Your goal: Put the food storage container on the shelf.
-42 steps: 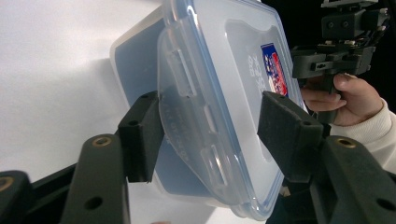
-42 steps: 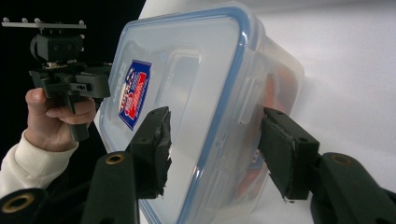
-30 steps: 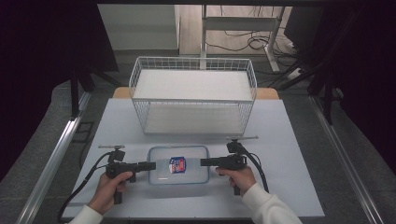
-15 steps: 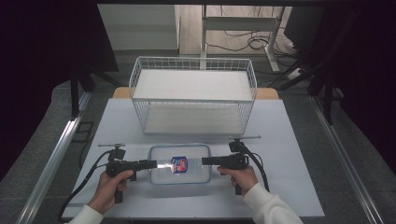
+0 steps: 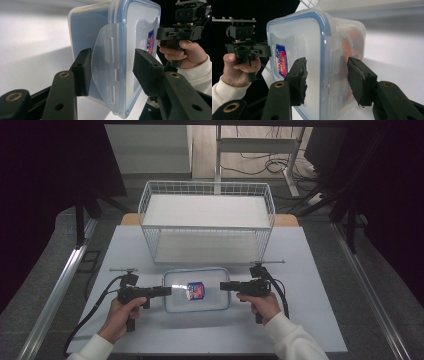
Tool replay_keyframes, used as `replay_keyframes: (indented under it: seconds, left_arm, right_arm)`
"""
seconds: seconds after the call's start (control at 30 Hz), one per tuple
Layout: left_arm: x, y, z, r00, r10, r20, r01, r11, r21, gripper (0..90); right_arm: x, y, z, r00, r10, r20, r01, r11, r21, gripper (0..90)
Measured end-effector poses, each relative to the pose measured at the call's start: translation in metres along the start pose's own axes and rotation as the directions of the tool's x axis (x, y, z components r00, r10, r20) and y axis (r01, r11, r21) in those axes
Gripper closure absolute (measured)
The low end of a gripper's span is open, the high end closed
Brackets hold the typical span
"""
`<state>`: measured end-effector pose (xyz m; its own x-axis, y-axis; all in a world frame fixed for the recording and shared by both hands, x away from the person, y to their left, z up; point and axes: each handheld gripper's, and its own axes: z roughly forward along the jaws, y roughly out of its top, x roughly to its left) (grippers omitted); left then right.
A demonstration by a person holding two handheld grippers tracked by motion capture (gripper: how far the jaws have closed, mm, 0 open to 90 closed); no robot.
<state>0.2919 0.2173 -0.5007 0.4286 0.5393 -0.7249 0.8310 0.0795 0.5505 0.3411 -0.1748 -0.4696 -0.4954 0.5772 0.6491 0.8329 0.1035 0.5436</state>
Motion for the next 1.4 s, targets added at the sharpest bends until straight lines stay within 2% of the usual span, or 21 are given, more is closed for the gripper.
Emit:
replay_keyframes:
  seconds: [0.23,0.4,0.43,0.57,0.7,0.87,1.0,1.13,1.23,1.4]
  left_arm:
    - [0.001,0.014,0.008,0.9998,0.016,0.008,-0.016,0.9999,0.002,50.6]
    - [0.004,0.033,0.021,0.9991,0.041,0.01,-0.041,0.9991,0.01,50.6]
    - [0.004,0.033,0.021,0.9991,0.041,0.01,-0.041,0.9991,0.01,50.6]
    - [0.008,0.054,0.03,0.9981,0.06,0.008,-0.06,0.9982,0.0,50.4]
    - [0.012,0.068,0.037,0.9975,0.07,-0.007,-0.07,0.9975,-0.001,50.4]
    - [0.021,0.081,0.048,0.9976,0.069,-0.005,-0.069,0.9976,-0.012,50.4]
    - [0.028,0.084,0.054,0.9983,0.058,0.004,-0.057,0.9981,-0.02,50.4]
    - [0.033,0.084,0.06,0.999,0.045,-0.006,-0.045,0.9987,-0.023,50.3]
    - [0.037,0.083,0.063,0.9988,0.048,-0.009,-0.048,0.9988,-0.011,50.3]
    - [0.041,0.082,0.068,0.9995,0.031,-0.007,-0.031,0.9995,-0.011,49.6]
  right_arm:
    - [-0.007,0.008,-0.004,0.9999,-0.012,0.004,0.012,1.0,-0.026,50.9]
    - [-0.016,0.016,-0.008,0.9999,-0.012,0.007,0.013,0.999,-0.049,50.9]
    - [-0.016,0.016,-0.008,0.9999,-0.012,0.007,0.013,0.999,-0.049,50.9]
    - [-0.025,0.03,-0.009,0.9995,-0.026,0.018,0.028,0.997,-0.079,50.9]
    - [-0.036,0.039,-0.005,1.0,-0.005,0.003,0.005,0.996,-0.09,50.8]
    - [-0.049,0.047,-0.001,0.9999,0.01,0.008,-0.009,0.993,-0.114,50.5]
    - [-0.056,0.052,0.002,0.9997,0.018,0.016,-0.016,0.992,-0.128,50.4]
    - [-0.065,0.053,0.007,0.9993,0.034,0.015,-0.031,0.991,-0.128,50.1]
    - [-0.068,0.054,0.009,0.999,0.034,0.027,-0.03,0.99,-0.135,49.5]
    - [-0.07,0.054,0.011,0.998,0.042,0.046,-0.035,0.988,-0.148,49.0]
